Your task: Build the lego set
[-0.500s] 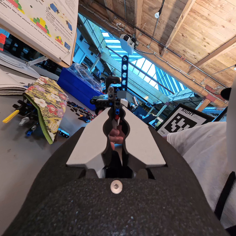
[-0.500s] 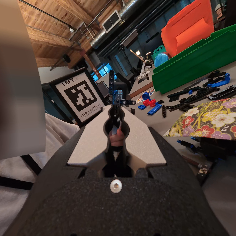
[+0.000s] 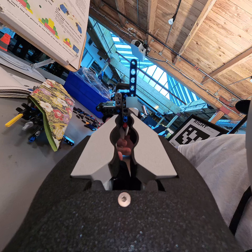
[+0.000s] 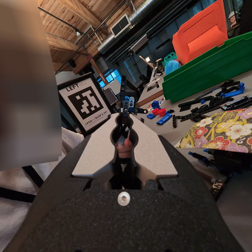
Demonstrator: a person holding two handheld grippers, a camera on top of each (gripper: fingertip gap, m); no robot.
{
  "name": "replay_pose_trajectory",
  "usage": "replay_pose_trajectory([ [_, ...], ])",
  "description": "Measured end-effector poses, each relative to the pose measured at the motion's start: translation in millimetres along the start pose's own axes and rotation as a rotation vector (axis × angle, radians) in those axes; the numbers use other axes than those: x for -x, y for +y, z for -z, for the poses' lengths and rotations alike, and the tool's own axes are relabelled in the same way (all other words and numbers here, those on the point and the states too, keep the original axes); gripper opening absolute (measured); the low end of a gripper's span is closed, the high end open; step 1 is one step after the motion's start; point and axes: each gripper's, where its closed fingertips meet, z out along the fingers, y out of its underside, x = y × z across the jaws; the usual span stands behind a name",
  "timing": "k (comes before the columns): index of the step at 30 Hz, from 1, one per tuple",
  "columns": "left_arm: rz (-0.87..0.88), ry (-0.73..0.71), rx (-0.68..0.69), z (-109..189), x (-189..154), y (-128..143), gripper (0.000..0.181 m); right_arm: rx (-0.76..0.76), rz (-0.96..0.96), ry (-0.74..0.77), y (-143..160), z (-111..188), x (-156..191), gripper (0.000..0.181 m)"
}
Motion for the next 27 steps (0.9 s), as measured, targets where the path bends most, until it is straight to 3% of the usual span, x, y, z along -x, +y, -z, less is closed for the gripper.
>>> replay_pose_trajectory([
  [27,-0.001,-0.027,0.173,0.2,2.4,19.8,0.006,0.171,0.07,0.033,19.4,10.9,-1.1,0.005],
])
